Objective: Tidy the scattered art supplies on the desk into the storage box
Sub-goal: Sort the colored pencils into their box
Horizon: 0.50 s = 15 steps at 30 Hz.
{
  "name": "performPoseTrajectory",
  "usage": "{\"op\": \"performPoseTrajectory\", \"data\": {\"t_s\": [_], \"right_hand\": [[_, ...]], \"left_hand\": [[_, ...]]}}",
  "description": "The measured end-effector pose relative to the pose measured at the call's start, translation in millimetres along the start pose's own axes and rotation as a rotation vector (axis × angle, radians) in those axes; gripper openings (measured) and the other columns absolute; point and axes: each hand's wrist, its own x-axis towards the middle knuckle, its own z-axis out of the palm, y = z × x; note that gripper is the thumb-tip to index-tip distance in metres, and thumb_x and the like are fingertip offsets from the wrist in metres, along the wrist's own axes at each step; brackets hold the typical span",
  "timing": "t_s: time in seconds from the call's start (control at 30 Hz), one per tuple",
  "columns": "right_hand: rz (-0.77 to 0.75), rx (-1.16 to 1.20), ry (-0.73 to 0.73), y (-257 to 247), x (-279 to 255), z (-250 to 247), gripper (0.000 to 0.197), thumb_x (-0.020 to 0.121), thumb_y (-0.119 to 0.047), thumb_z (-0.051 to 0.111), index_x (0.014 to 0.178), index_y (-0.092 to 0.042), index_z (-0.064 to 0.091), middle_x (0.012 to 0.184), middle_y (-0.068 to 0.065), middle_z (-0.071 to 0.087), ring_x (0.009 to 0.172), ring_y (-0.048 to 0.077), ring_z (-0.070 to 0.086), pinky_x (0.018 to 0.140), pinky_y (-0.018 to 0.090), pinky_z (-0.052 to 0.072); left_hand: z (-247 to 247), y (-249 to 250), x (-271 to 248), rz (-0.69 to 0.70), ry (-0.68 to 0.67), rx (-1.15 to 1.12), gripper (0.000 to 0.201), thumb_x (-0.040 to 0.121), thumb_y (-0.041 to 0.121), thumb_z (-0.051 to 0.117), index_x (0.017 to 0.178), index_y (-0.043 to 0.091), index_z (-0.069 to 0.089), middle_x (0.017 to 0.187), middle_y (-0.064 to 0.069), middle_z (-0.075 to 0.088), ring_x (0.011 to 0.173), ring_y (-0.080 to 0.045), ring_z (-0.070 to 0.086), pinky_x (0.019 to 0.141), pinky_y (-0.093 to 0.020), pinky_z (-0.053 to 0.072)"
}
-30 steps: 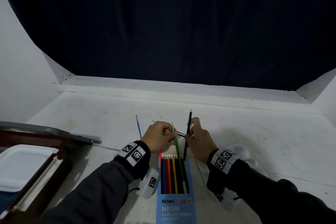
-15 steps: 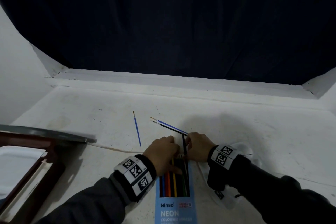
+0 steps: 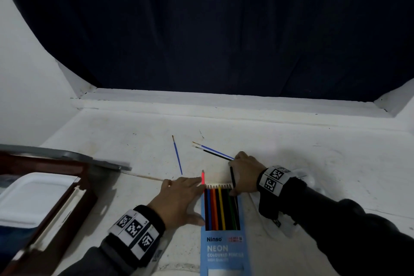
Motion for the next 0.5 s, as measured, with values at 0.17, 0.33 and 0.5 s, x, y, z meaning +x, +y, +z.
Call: {"op": "performPoseTrajectory", "data": {"t_s": [0.17, 0.33, 0.5], "right_hand": [[0.032, -0.069, -0.018, -14, -25, 6, 0.063, 0.085, -0.067, 0.051, 0.122, -0.017, 0.06, 0.135, 0.006, 0.035, 0.127, 0.029, 0.032, 0.1, 0.051, 0.039], [0.033, -0.142, -0.001, -24, -58, 18, 0.059, 0.09, -0.064, 0.044, 0.123, -0.017, 0.06, 0.141, 0.004, 0.035, 0.133, 0.029, 0.027, 0.104, 0.053, 0.03], [0.077, 0.0, 0.101, -25, -72, 22, 0.048, 0.095, -0.049, 0.044, 0.131, -0.017, 0.05, 0.126, 0.007, 0.053, 0.12, 0.027, 0.048, 0.101, 0.043, 0.038]], "left_hand": [[1, 3, -1, 0.001, -0.026, 0.064, 0.088, 0.085, 0.066, 0.056, 0.156, 0.032, 0.017, 0.165, 0.01, 0.01, 0.148, -0.016, 0.017, 0.113, -0.048, 0.019], [-6, 8, -1, 0.002, 0.019, -0.006, 0.079, 0.079, 0.064, 0.066, 0.146, 0.036, 0.036, 0.148, 0.014, 0.041, 0.133, -0.016, 0.039, 0.1, -0.043, 0.025], [-7, 13, 0, -0.067, 0.008, -0.215, 0.077, 0.081, 0.056, 0.07, 0.146, 0.035, 0.035, 0.14, 0.009, 0.052, 0.13, -0.016, 0.043, 0.108, -0.044, 0.03]]}}
